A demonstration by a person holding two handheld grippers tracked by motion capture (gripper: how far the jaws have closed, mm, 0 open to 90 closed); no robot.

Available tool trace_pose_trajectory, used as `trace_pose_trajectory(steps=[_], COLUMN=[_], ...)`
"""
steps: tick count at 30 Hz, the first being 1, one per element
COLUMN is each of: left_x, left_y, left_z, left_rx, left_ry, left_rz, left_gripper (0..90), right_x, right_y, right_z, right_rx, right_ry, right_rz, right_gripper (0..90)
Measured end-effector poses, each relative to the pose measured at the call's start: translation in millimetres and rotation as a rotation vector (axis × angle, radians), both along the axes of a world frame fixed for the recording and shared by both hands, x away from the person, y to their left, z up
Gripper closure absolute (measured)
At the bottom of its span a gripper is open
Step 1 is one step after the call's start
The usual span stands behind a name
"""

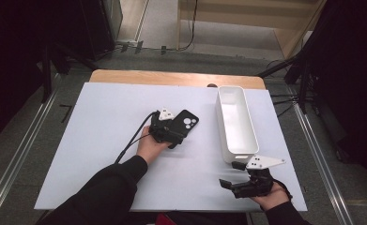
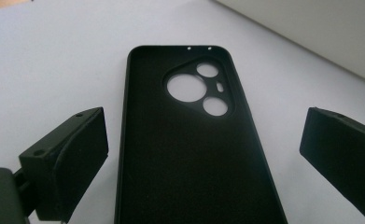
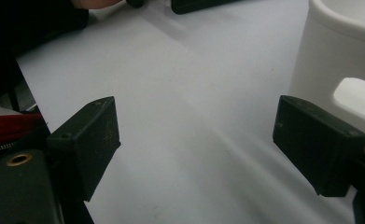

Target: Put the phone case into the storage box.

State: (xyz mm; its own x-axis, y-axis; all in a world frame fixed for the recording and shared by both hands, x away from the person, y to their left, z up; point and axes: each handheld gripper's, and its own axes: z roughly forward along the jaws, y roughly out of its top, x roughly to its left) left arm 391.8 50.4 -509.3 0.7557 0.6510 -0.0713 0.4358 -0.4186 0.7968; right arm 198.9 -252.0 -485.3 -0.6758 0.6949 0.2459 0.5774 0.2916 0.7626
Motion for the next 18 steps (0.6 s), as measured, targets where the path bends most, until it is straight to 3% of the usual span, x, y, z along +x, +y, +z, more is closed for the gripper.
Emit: trace_pose_trajectory(steps=[8, 10, 16, 18], left_x=[0.4, 0.9, 0.6, 0.4], left_y=[-6.1, -6.6, -9.4, -11.6], left_z=[-2.3, -2.7, -3.8, -4.3], left_rx=[0.071, 0.093, 0.119, 0.156], left_ry=[0.013, 0.015, 0.025, 0.022], left_rz=[-0.001, 0.020, 0.009, 0.006], left_gripper=[1.1, 5.9, 6.0, 6.0], right_x=[-0.3, -0.6, -0.9, -1.0], right_y=[-0.2, -0.3, -0.3, -0.3], right_z=[0.0, 0.0, -0.2, -0.1], right_rx=[-0.001, -0.001, -0.002, -0.001], right_ry=[0.000, 0.003, 0.004, 0.005], right_rz=[-0.001, -0.003, -0.006, -0.005], right_gripper=[13.2, 13.2, 13.2, 13.2])
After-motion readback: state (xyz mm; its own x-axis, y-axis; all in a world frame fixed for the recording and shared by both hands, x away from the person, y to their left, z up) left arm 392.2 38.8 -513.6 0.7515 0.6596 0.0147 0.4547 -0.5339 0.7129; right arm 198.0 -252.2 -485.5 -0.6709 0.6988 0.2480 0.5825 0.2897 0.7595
